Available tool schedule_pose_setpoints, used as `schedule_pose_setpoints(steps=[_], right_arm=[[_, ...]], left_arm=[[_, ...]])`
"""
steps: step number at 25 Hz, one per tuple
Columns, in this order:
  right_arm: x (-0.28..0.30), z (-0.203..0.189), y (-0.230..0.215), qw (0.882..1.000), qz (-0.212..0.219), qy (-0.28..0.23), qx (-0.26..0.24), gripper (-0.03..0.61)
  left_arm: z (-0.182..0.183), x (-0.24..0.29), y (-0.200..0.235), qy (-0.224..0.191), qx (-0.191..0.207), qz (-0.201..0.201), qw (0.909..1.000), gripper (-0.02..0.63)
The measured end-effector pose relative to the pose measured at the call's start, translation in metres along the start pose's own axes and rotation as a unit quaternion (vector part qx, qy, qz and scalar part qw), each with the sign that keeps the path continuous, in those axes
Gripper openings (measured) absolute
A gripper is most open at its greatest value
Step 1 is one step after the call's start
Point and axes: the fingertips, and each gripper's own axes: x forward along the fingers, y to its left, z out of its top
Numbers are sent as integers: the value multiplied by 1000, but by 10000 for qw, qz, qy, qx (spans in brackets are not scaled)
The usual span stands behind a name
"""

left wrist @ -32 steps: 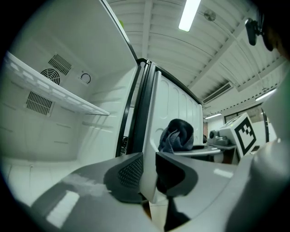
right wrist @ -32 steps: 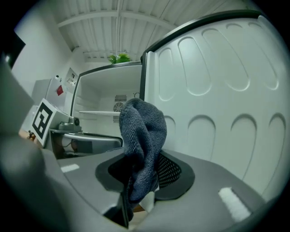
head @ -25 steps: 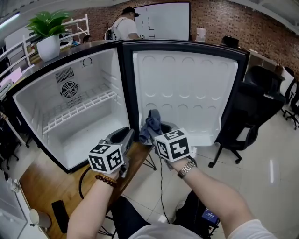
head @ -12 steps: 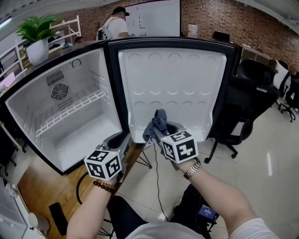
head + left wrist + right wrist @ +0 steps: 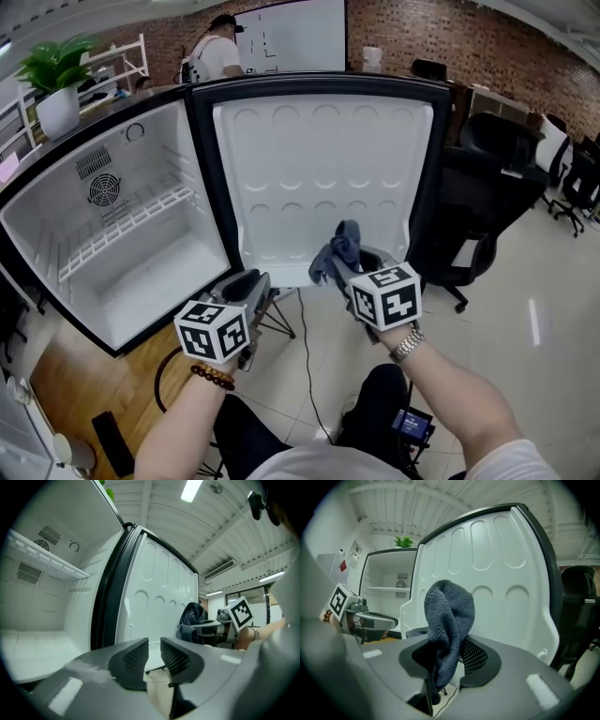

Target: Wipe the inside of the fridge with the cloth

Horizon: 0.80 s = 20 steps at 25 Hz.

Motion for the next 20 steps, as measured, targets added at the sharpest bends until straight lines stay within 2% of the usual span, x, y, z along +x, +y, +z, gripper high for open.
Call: schedule_pose_setpoints(steps=[8, 14, 20], right_arm=[[-22, -9, -28, 9995, -321, 37, -13, 126], [-33, -13, -44, 9982, -590, 122, -17, 126], [-41, -17, -57, 9965, -811, 177, 84, 126]], left_arm=[[-5, 9, -6, -22, -778, -155, 9968, 122], [-10, 16, -6, -64, -1542, -330, 9875, 144], [-7, 22, -8, -113, -1858, -402, 9817, 160]])
